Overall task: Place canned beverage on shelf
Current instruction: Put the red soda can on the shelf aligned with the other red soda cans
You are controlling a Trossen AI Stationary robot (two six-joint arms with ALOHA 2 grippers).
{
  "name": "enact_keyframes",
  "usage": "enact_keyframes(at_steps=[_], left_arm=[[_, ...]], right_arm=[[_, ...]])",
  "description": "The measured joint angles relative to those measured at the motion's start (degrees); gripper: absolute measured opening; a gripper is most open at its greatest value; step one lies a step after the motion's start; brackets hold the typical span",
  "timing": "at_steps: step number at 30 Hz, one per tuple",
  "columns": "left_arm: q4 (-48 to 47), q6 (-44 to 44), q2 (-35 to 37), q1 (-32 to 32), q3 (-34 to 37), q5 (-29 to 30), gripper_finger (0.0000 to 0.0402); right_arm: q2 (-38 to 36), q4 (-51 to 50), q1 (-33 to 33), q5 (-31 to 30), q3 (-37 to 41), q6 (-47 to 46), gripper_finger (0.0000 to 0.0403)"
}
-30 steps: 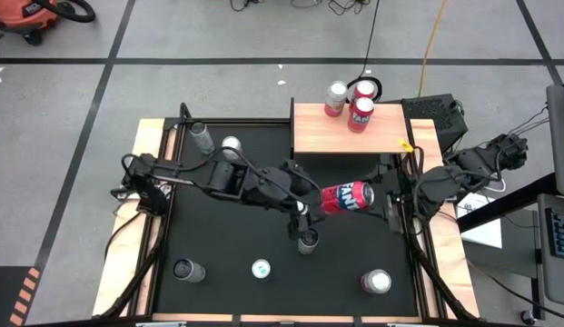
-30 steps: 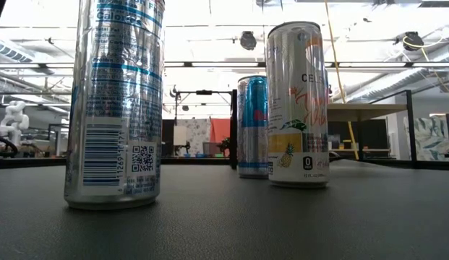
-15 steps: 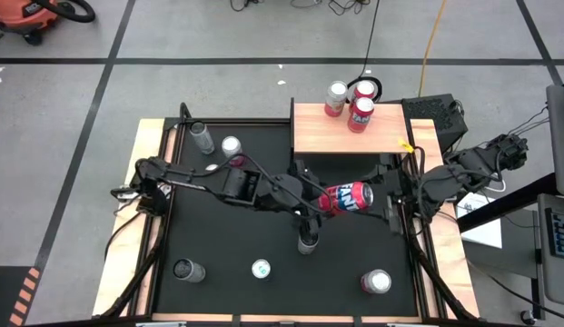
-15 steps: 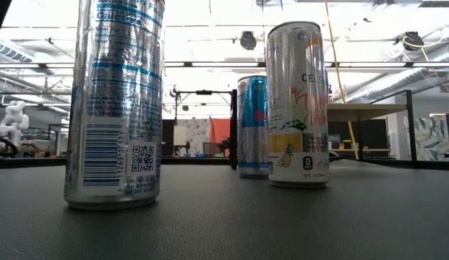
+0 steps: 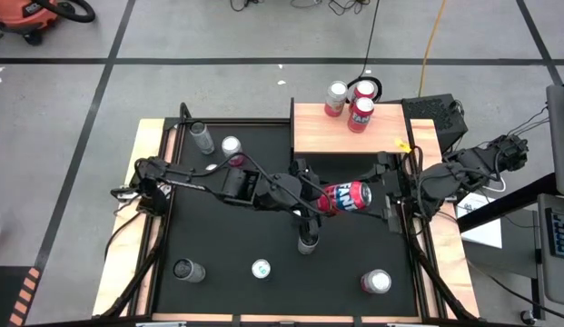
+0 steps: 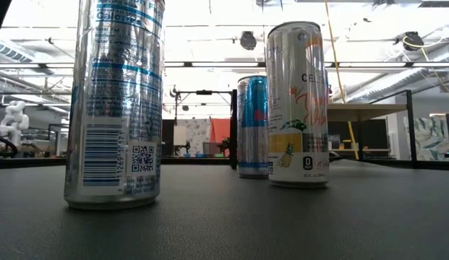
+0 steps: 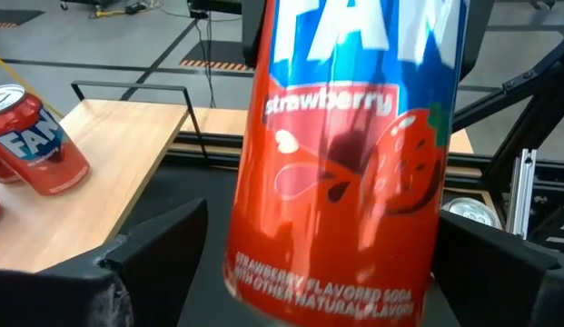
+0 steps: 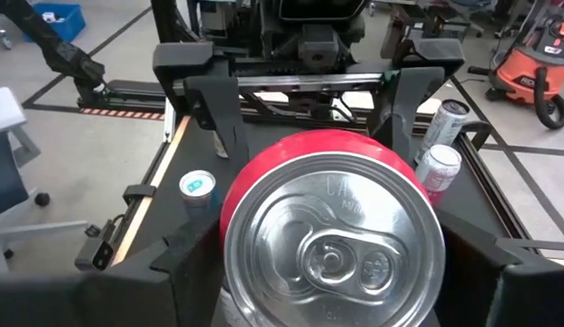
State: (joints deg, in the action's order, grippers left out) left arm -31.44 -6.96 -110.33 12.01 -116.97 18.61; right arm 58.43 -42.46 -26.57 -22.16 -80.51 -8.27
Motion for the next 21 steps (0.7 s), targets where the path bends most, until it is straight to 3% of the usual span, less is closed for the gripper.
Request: enact_keyframes(at_steps=[10,16,21], left_arm=[[-1.04,0.35,0.01,0.11,0.0,-0.09,0.0318],[-0.94,0.0,0.01,0.09,0.0,-0.68,0.0309],[-0.3,-0.04,0.03,0.09,-0.12,-0.9,0.0308]], right_arm=[[1.57,0.78,0.36,0.13,0.0,0.37,0.0274],[1.58,0.94,0.36,0.18,0.0,-1.73,0.0277],[1.58,1.4,0.33,-0.17,0.0,-5.43,0.0304]])
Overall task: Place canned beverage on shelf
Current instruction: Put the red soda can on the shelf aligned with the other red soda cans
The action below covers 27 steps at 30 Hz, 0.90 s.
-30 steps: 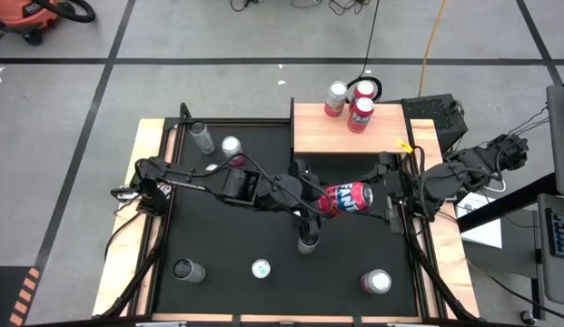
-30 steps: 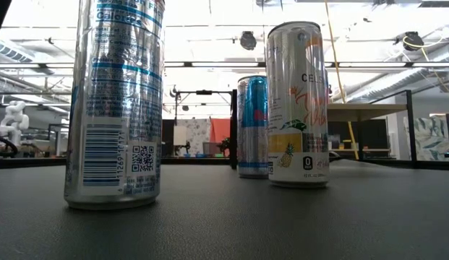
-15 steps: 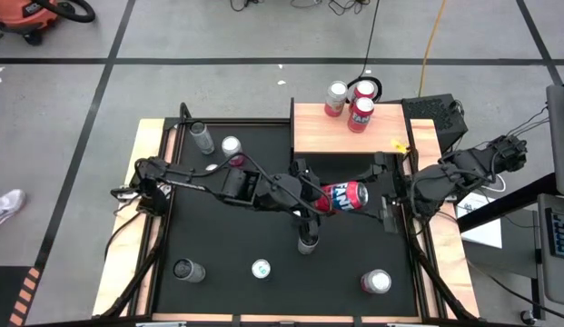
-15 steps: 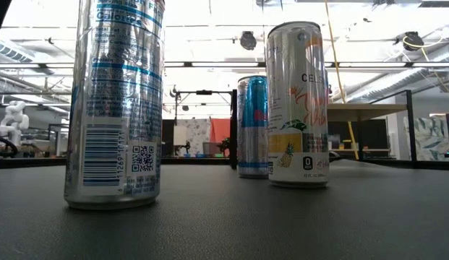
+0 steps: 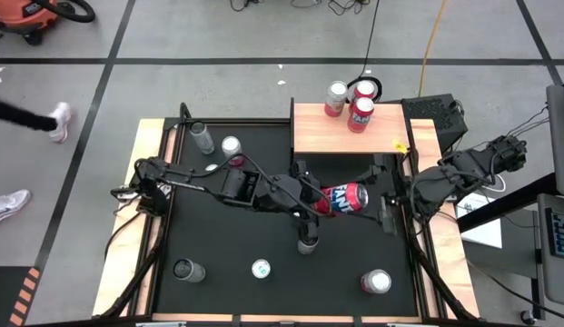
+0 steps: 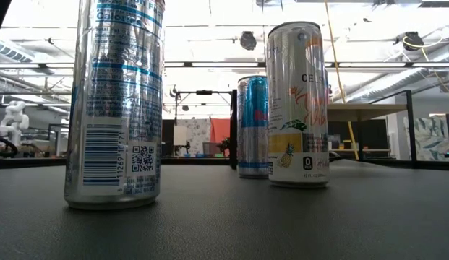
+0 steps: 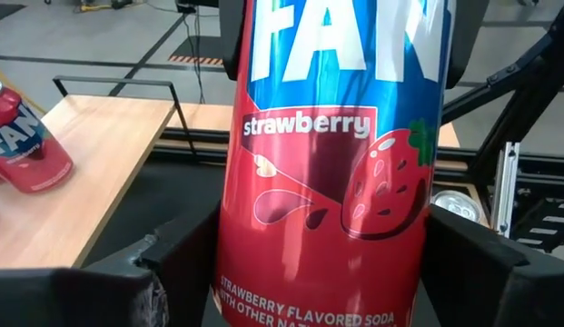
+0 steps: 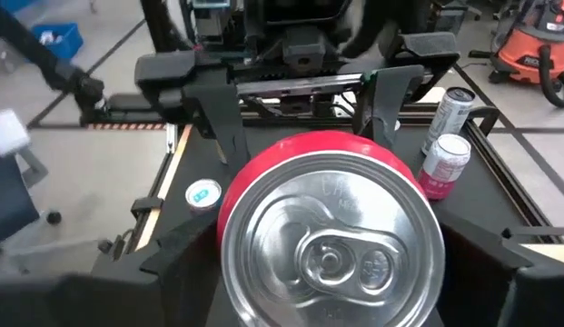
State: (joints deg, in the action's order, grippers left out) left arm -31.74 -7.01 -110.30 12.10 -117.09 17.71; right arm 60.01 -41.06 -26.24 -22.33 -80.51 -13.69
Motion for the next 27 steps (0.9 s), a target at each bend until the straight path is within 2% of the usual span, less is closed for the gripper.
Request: enact_keyframes(at_steps=[7,12,17,22,27], left_arm=[[1.5,0.48,0.0,-0.09,-0.51,3.69,0.0307],[3.01,1.03,0.11,0.0,-0.51,5.98,0.0306],[6.37,3.5,0.26,0.02,-0.53,7.89,0.0306],[8.3,5.05,0.33,-0.03,-0.68,10.55,0.0306],[10.18,5.11,0.33,-0.24,-0.71,14.68,0.0306]], right_arm=[[-0.63,1.43,0.09,-1.66,-0.13,-6.73,0.0338],[-1.04,2.26,0.09,-2.93,-0.13,-11.85,0.034],[-1.7,7.28,0.09,-4.89,-0.13,-13.73,0.034],[-2.78,11.48,0.03,-9.12,-0.1,-14.46,0.0341],[-5.88,11.77,-0.04,-16.4,-0.71,-12.97,0.0341]])
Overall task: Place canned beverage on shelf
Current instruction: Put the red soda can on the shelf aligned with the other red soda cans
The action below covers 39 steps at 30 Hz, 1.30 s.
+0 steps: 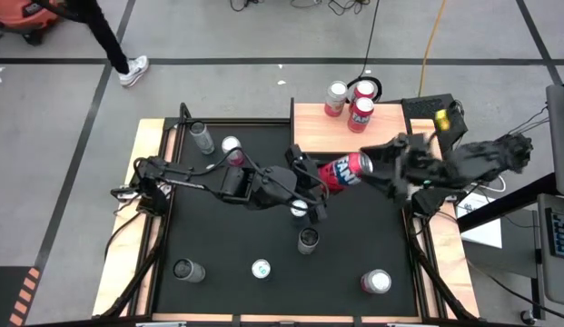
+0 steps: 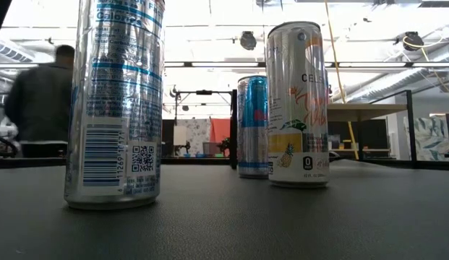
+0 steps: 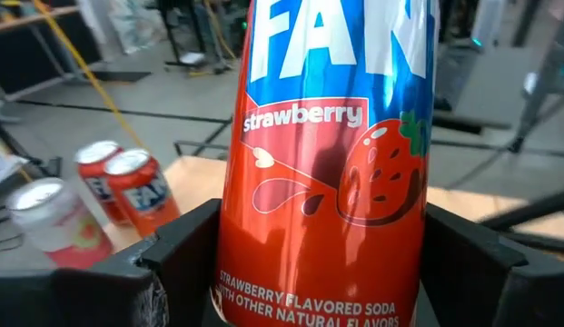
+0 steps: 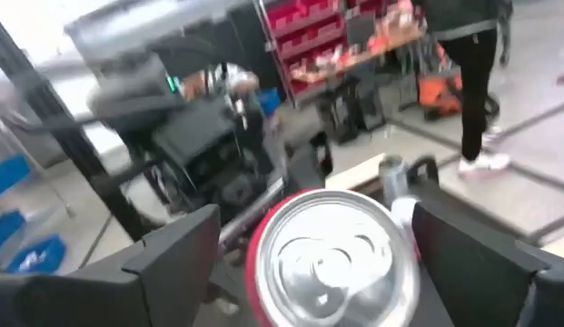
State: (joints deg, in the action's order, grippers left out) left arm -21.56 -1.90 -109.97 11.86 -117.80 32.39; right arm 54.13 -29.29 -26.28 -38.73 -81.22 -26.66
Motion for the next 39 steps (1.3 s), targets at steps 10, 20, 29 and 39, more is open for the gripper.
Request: enact_keyframes(at_steps=[10,20,29,39], left_arm=[[13.21,7.98,0.07,0.11,0.0,11.82,0.0306],[24.12,15.95,0.09,0.11,0.0,22.93,0.0306],[27.43,15.81,0.09,0.26,0.0,22.99,0.0306],[27.19,15.81,0.09,0.24,0.0,23.65,0.0306]], right_arm=[[-2.27,-3.75,0.02,-4.38,-0.06,-4.0,0.0341],[2.02,10.6,2.71,-10.66,0.05,2.11,0.0385],[2.44,16.3,8.16,-2.74,0.03,4.92,0.04],[5.2,21.37,14.38,4.8,-0.01,9.9,0.04]])
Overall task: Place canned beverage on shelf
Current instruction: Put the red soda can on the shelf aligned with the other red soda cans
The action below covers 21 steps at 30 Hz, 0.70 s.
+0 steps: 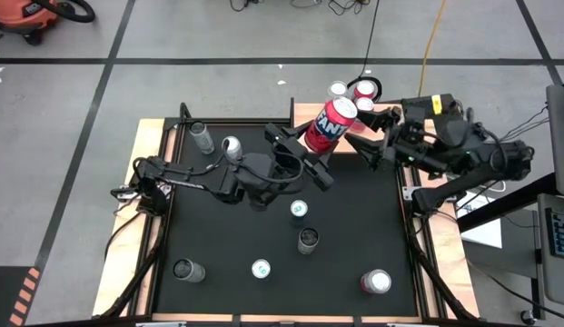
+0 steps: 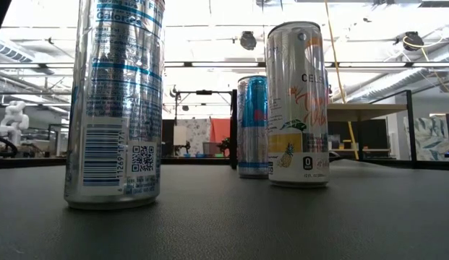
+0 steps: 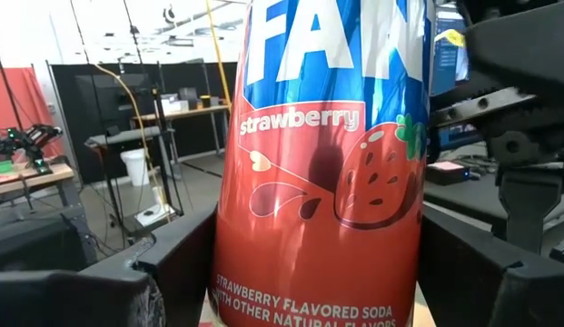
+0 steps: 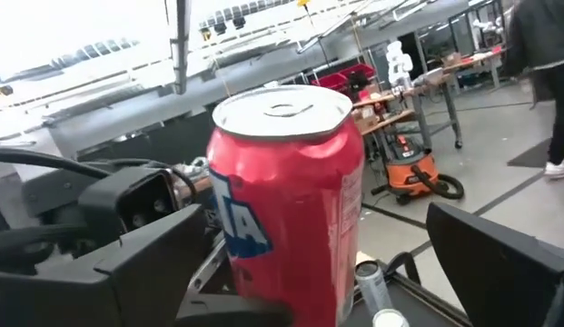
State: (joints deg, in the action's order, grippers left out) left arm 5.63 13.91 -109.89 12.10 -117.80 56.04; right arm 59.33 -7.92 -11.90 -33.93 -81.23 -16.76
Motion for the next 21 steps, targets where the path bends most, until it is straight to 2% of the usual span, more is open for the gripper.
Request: enact_keyframes(at_steps=[13,21], left_arm=[[-0.14,0.02,0.0,0.15,0.0,-0.47,0.0306],[-0.15,0.04,-0.02,0.15,0.0,-0.38,0.0306]], right_arm=[[3.98,7.25,6.22,13.29,-0.02,-0.52,0.0398],[4.89,9.01,7.43,14.6,-0.02,-0.07,0.0392]])
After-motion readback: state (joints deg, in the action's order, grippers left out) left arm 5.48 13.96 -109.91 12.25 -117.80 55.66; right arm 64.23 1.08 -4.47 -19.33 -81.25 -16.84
